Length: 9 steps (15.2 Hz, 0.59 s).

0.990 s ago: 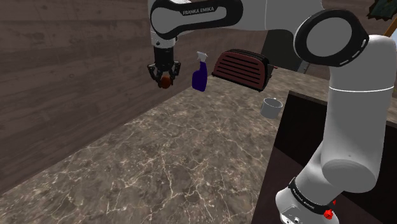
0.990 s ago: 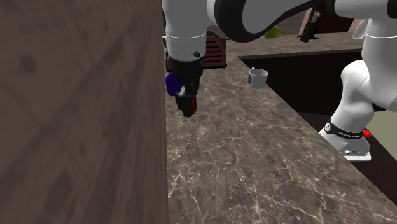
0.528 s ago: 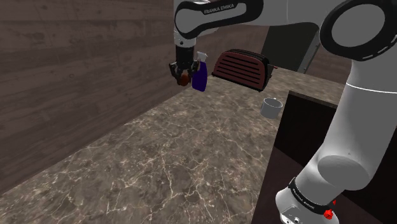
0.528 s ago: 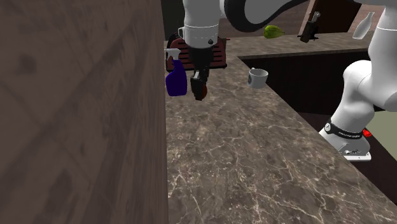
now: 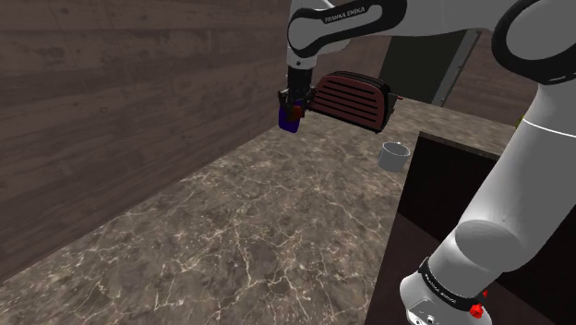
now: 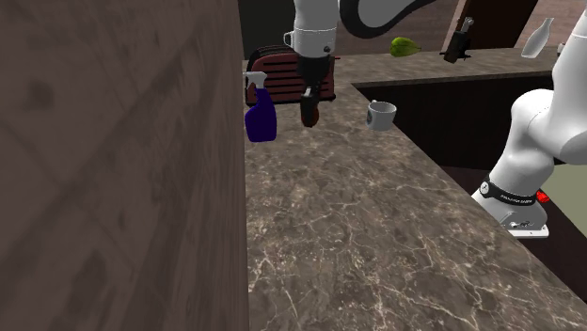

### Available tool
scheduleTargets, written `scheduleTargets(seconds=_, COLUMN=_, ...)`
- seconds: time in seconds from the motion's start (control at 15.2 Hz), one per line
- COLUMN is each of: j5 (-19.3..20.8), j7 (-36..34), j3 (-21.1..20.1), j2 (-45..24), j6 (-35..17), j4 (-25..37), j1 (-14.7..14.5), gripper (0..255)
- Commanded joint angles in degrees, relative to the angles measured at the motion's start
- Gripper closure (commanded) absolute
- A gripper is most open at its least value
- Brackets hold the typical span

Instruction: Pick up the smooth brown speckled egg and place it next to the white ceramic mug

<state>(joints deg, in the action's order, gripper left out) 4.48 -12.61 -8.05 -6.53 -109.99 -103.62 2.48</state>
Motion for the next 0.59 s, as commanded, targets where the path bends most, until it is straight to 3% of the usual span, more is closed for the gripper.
scheduleTargets(seconds=0.0, j5=-0.29, j7=2.78, j3=1.14, j2=1.05, j6=-0.47, j4=-1.34, j1=1.51, gripper=255)
scheduleTargets(seconds=0.53, j5=-0.93, j7=13.48, j3=6.02, j2=3.77, j6=-1.94, j4=-4.88, j1=7.19, gripper=255)
